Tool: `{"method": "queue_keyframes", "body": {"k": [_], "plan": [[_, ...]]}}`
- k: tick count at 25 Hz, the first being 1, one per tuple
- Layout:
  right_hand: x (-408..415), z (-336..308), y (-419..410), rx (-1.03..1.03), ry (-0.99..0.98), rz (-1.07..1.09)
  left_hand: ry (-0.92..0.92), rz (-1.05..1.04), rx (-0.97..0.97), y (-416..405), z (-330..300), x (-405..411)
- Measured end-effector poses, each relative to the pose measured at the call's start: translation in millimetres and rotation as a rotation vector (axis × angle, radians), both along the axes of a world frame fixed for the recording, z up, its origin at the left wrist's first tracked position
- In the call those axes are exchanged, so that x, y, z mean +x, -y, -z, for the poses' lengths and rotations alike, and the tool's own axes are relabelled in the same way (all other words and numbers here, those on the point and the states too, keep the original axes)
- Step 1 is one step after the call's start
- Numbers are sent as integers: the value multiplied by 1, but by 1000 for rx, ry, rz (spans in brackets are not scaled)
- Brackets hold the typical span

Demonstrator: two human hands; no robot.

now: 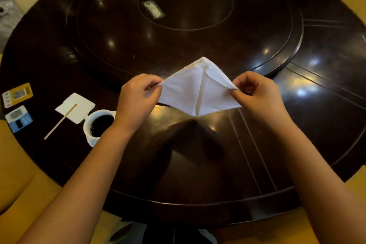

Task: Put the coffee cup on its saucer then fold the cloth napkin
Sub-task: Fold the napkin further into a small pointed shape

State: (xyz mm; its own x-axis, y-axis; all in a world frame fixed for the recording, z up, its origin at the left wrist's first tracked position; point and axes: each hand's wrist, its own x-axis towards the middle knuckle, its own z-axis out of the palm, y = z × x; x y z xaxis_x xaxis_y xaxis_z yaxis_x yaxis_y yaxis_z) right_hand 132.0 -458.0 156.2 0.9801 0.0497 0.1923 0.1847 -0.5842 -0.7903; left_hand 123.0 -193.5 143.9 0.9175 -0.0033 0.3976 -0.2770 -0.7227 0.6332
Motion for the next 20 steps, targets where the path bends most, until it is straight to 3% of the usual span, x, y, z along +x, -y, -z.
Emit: {"method": "queue_keyframes", "body": {"k": [2, 4, 6, 8, 13, 17, 20], "plan": [[-19, -6, 4, -11, 49, -50, 82, 70, 38, -5, 1, -19], [-48, 10, 15, -125, 32, -164, 6, 147, 49, -10, 23, -52], [-77, 41, 23, -349, -180, -305, -163, 206, 124, -14, 55, -88], [-99, 78, 23, -474, -374, -303, -281, 216, 222, -12, 87, -112], [-105, 151, -30, -579, -219, -133, -364, 99, 451, 36, 138, -103], [-86, 186, -67, -580, -202, -184, -377, 103, 695, 70, 170, -69], [-74, 202, -65, -628, -192, -254, -420, 122, 748, 73, 189, -60]]}}
